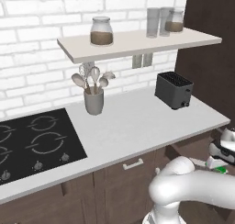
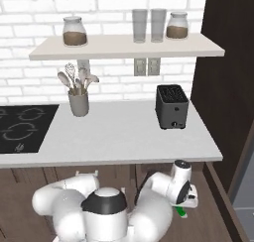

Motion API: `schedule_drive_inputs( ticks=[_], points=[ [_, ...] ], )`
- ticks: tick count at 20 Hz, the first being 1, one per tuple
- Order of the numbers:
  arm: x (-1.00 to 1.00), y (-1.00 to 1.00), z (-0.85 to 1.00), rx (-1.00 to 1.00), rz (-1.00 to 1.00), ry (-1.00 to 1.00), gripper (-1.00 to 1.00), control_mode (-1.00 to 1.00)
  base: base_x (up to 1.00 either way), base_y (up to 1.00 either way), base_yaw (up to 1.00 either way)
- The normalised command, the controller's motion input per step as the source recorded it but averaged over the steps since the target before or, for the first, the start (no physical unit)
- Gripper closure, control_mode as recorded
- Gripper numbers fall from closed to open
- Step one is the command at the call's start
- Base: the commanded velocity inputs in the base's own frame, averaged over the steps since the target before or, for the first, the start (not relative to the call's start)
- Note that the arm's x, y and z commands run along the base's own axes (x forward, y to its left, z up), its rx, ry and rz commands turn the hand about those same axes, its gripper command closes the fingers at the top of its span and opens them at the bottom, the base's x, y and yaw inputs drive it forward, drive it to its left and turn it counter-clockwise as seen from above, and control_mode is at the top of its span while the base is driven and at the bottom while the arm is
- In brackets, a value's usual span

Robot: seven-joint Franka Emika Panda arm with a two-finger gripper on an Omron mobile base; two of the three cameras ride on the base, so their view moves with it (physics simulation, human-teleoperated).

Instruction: Pick up the knife from the drawer and place it on the cutting board. Then place the meat from the plate to the cutting board.

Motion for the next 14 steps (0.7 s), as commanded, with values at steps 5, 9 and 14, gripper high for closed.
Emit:
schedule_drive_inputs(
  ticks=[5,9,14],
  points=[
    [0.0,-0.01,-0.25,0.0,0.0,-0.09,-1.0,-1.0,0.0,0.0,0.0],
    [-0.11,-0.04,-0.27,0.0,0.0,-0.13,-1.0,-1.0,0.0,0.0,0.0],
    [-0.21,-0.02,-0.21,0.0,0.01,-0.14,-1.0,-1.0,0.0,0.0,0.0]
  ],
)
